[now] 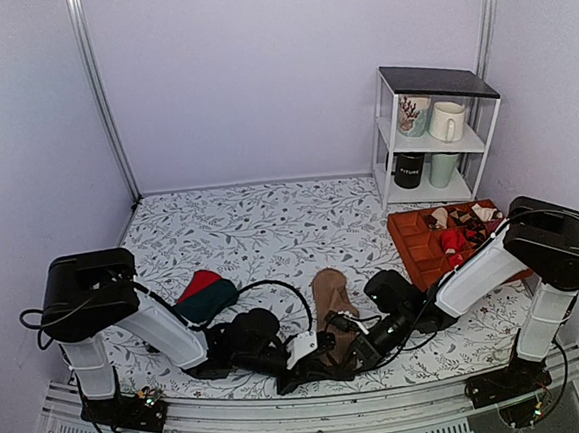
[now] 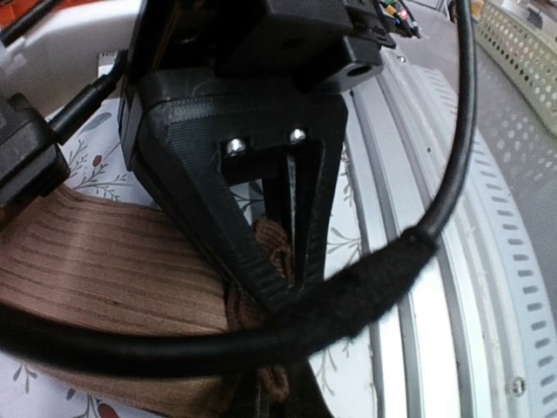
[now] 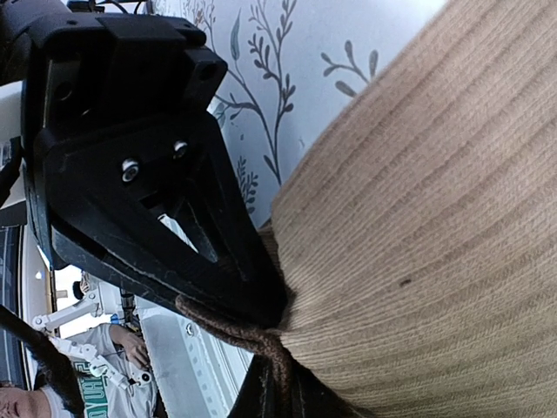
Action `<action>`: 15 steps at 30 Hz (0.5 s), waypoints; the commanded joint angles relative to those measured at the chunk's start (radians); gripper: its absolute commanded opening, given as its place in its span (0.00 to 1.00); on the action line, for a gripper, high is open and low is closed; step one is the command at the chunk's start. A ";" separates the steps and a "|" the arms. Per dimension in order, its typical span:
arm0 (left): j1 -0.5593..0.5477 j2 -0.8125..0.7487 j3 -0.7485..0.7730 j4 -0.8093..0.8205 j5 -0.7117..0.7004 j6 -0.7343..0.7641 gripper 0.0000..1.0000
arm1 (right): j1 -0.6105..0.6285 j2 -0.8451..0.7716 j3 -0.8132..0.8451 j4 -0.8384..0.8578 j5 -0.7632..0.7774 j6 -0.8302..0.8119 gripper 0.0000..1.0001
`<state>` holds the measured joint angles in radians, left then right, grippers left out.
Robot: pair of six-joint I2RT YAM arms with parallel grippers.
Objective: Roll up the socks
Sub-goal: Roll a pair of socks at the center of the board.
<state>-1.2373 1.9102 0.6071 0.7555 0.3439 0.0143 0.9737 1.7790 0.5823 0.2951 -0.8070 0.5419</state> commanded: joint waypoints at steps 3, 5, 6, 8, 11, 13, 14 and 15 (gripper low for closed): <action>-0.004 0.040 -0.004 -0.020 0.082 -0.150 0.00 | 0.006 0.029 -0.025 -0.159 0.077 -0.015 0.11; 0.001 0.045 -0.006 -0.056 0.100 -0.213 0.00 | 0.007 -0.022 -0.023 -0.191 0.125 -0.059 0.14; 0.002 0.047 -0.007 -0.077 0.109 -0.243 0.00 | 0.006 -0.065 -0.025 -0.209 0.164 -0.081 0.17; 0.002 0.080 -0.014 -0.114 0.121 -0.290 0.00 | 0.006 -0.170 -0.038 -0.224 0.259 -0.138 0.23; 0.007 0.099 -0.035 -0.131 0.142 -0.358 0.00 | 0.027 -0.369 -0.075 -0.217 0.415 -0.256 0.28; 0.014 0.111 -0.042 -0.145 0.152 -0.391 0.00 | 0.082 -0.504 -0.125 -0.169 0.544 -0.353 0.34; 0.018 0.118 -0.043 -0.151 0.158 -0.405 0.00 | 0.114 -0.567 -0.159 -0.114 0.588 -0.405 0.36; 0.021 0.123 -0.043 -0.156 0.163 -0.415 0.00 | 0.144 -0.619 -0.193 -0.071 0.623 -0.468 0.39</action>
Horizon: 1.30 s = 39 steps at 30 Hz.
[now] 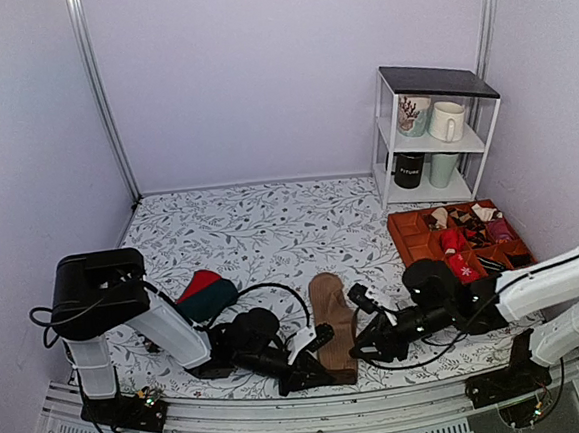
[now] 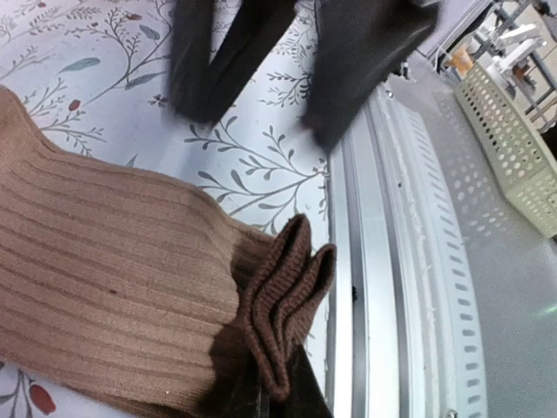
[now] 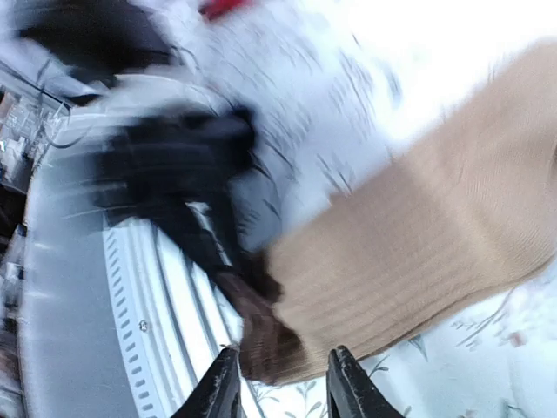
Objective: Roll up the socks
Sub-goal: Roll a pair of socks at the center of the board.
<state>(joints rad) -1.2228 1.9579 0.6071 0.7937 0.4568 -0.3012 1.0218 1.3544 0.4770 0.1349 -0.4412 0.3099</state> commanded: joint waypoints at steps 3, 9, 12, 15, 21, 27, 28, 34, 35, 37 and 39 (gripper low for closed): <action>0.015 0.081 -0.044 -0.210 0.050 -0.125 0.00 | 0.164 -0.272 -0.155 0.170 0.303 -0.337 0.41; 0.026 0.086 -0.049 -0.219 0.053 -0.139 0.00 | 0.295 -0.143 -0.133 0.169 0.427 -0.411 0.41; 0.028 0.091 -0.045 -0.220 0.057 -0.136 0.00 | 0.354 -0.045 -0.098 0.170 0.497 -0.435 0.41; 0.032 0.092 -0.046 -0.220 0.057 -0.133 0.00 | 0.381 0.000 -0.089 0.208 0.529 -0.444 0.41; 0.033 0.095 -0.049 -0.215 0.056 -0.128 0.00 | 0.383 0.003 -0.094 0.235 0.540 -0.450 0.41; 0.034 0.112 -0.049 -0.201 0.061 -0.128 0.00 | 0.384 0.056 -0.080 0.236 0.525 -0.448 0.41; 0.034 0.114 -0.048 -0.201 0.062 -0.127 0.00 | 0.384 0.069 -0.075 0.237 0.521 -0.443 0.41; 0.037 0.113 -0.051 -0.197 0.063 -0.128 0.00 | 0.384 0.156 -0.053 0.247 0.534 -0.408 0.38; 0.036 0.113 -0.053 -0.198 0.063 -0.128 0.00 | 0.384 0.167 -0.046 0.242 0.537 -0.403 0.37; 0.036 0.113 -0.054 -0.198 0.063 -0.127 0.00 | 0.385 0.191 -0.031 0.219 0.532 -0.385 0.33; 0.037 0.113 -0.057 -0.194 0.062 -0.128 0.00 | 0.385 0.214 -0.012 0.185 0.529 -0.355 0.28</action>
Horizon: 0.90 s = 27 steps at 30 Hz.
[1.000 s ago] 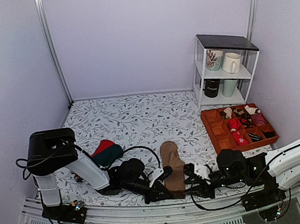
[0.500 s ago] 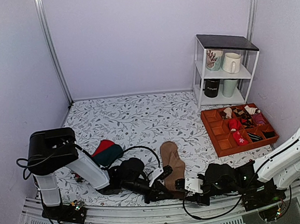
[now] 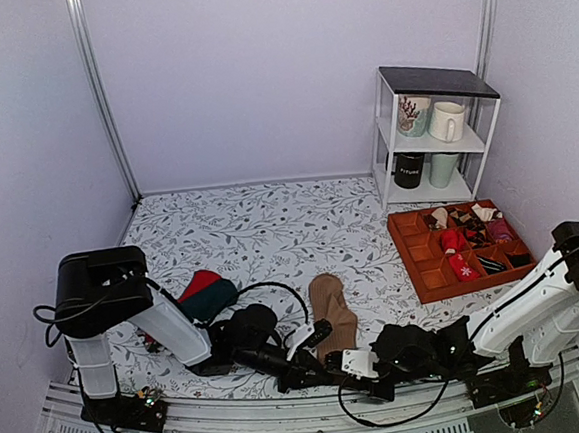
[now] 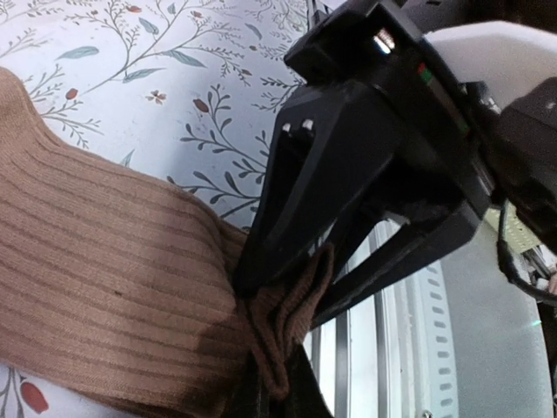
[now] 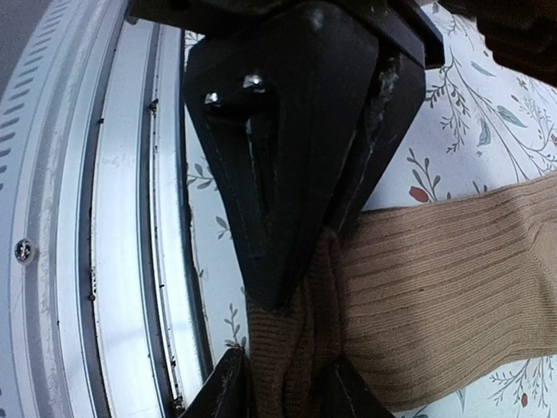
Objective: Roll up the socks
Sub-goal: Roll a pair of socks at the center of the board.
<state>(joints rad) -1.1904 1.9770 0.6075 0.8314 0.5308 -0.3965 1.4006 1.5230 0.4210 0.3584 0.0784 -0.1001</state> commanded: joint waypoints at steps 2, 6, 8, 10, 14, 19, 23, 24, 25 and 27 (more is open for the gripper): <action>0.005 0.094 -0.056 -0.228 -0.014 -0.032 0.00 | 0.006 0.062 0.056 -0.065 0.017 0.090 0.22; 0.005 0.063 -0.063 -0.217 -0.050 -0.019 0.00 | -0.012 0.053 0.056 -0.100 -0.021 0.201 0.09; 0.005 0.015 -0.078 -0.211 -0.114 0.001 0.17 | -0.039 0.026 0.039 -0.113 -0.075 0.259 0.09; 0.001 -0.068 -0.087 -0.211 -0.178 0.041 0.32 | -0.075 0.006 0.013 -0.110 -0.152 0.322 0.08; -0.042 -0.213 -0.120 -0.164 -0.348 0.185 0.47 | -0.173 0.022 -0.013 -0.099 -0.321 0.437 0.08; -0.133 -0.311 -0.151 -0.039 -0.524 0.421 0.50 | -0.239 0.131 0.008 -0.099 -0.510 0.525 0.08; -0.144 -0.270 -0.123 0.013 -0.482 0.514 0.50 | -0.251 0.194 0.041 -0.128 -0.577 0.564 0.08; -0.145 -0.253 -0.112 0.016 -0.460 0.526 0.50 | -0.258 0.198 0.045 -0.135 -0.582 0.568 0.09; -0.145 -0.232 -0.099 0.006 -0.440 0.533 0.50 | -0.267 0.199 0.047 -0.140 -0.597 0.574 0.09; -0.147 -0.198 -0.085 -0.003 -0.418 0.538 0.49 | -0.286 0.202 0.046 -0.145 -0.612 0.584 0.09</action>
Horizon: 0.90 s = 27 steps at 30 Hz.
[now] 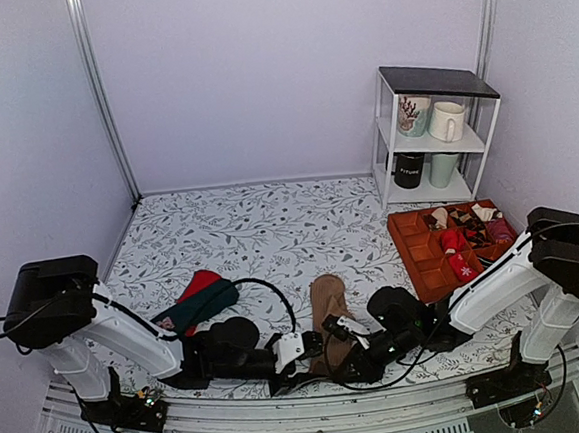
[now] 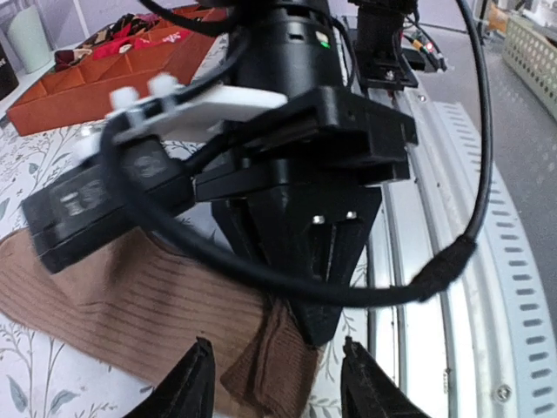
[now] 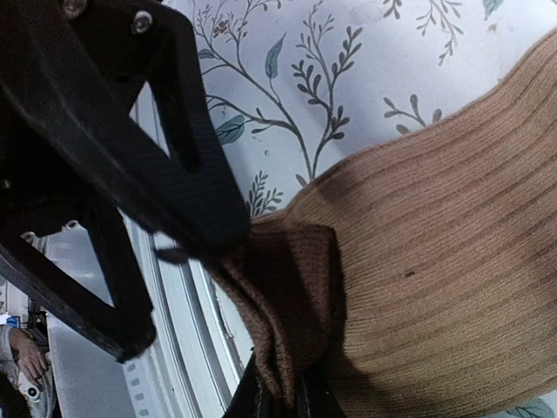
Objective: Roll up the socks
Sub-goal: Roll a pair of socks at the center of the board.
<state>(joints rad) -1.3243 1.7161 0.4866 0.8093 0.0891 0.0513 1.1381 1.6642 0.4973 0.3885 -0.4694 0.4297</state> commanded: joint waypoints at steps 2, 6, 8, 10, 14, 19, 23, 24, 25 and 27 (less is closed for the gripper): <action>-0.012 0.087 0.030 0.030 0.029 0.090 0.49 | -0.032 0.068 -0.030 -0.180 -0.073 0.059 0.08; -0.013 0.110 0.024 0.037 0.050 0.084 0.48 | -0.035 0.088 -0.012 -0.205 -0.082 0.059 0.09; -0.013 0.120 0.029 0.036 0.053 0.077 0.47 | -0.037 0.092 -0.003 -0.220 -0.082 0.057 0.09; -0.013 0.129 0.033 0.040 0.057 0.071 0.46 | -0.038 0.092 0.003 -0.231 -0.082 0.053 0.09; -0.012 0.148 0.041 0.048 0.062 0.055 0.41 | -0.040 0.101 0.014 -0.243 -0.085 0.049 0.09; -0.008 0.171 0.052 0.044 0.078 0.032 0.28 | -0.042 0.106 0.019 -0.256 -0.086 0.047 0.09; -0.002 0.185 0.061 0.024 0.107 0.003 0.14 | -0.041 0.111 0.021 -0.262 -0.088 0.046 0.09; 0.000 0.187 0.068 0.002 0.112 -0.009 0.11 | -0.041 0.109 0.022 -0.266 -0.088 0.046 0.09; 0.001 0.189 0.074 -0.019 0.115 -0.026 0.06 | -0.042 0.106 0.026 -0.272 -0.084 0.044 0.10; 0.008 0.188 0.072 -0.058 0.119 -0.070 0.00 | -0.041 0.094 0.032 -0.281 -0.071 0.032 0.12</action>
<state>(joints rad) -1.3201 1.8801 0.5400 0.8257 0.1623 0.0566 1.0916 1.7096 0.5529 0.3122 -0.5983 0.4747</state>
